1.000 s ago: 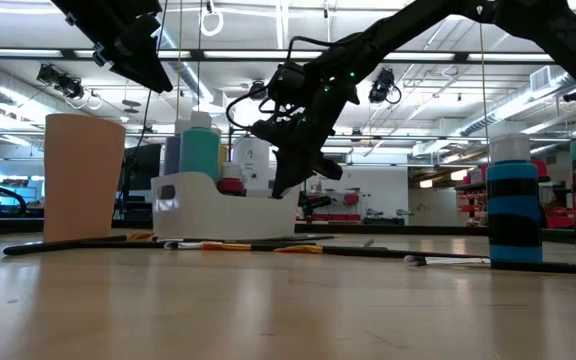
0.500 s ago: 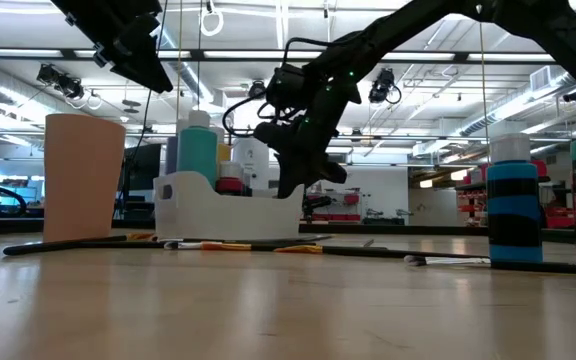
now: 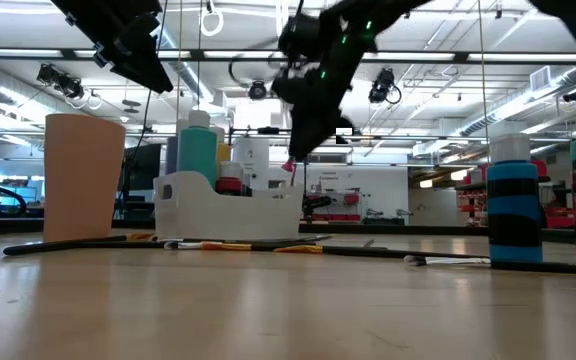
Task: Pick & Place Paint Supplies
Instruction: Put the small blue paint bottle into the white bin
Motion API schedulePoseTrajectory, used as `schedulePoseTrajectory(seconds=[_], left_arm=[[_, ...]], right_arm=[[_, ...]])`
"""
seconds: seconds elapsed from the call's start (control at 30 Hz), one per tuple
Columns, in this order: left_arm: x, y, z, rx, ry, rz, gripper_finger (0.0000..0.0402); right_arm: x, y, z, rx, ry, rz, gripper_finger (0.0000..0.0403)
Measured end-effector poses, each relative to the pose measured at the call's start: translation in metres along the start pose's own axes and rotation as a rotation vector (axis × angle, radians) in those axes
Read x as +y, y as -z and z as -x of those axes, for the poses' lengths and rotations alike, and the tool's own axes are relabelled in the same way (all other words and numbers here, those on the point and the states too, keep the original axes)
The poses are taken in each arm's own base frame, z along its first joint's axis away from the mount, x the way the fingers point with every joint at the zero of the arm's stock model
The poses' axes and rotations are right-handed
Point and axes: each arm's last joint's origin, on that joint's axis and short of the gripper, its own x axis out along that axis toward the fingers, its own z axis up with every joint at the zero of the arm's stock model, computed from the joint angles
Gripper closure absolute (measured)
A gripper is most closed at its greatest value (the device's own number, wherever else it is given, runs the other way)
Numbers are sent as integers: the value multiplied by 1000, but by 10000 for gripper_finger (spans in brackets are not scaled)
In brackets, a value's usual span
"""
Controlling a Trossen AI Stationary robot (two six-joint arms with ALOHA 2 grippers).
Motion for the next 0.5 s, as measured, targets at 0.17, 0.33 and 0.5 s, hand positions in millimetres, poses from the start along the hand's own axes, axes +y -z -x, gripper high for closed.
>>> schedulePoseTrajectory(seconds=[0.17,0.33,0.5], left_arm=[[0,0,0,0,0,-1,205],[0,0,0,-2,-7,-3,205],[0,0,0,2,-8,-25,205]], right_arm=[[30,17,52,-3,56,137,296],[58,40,98,-30,53,225,294],[75,73,125,-68,-24,249,294]])
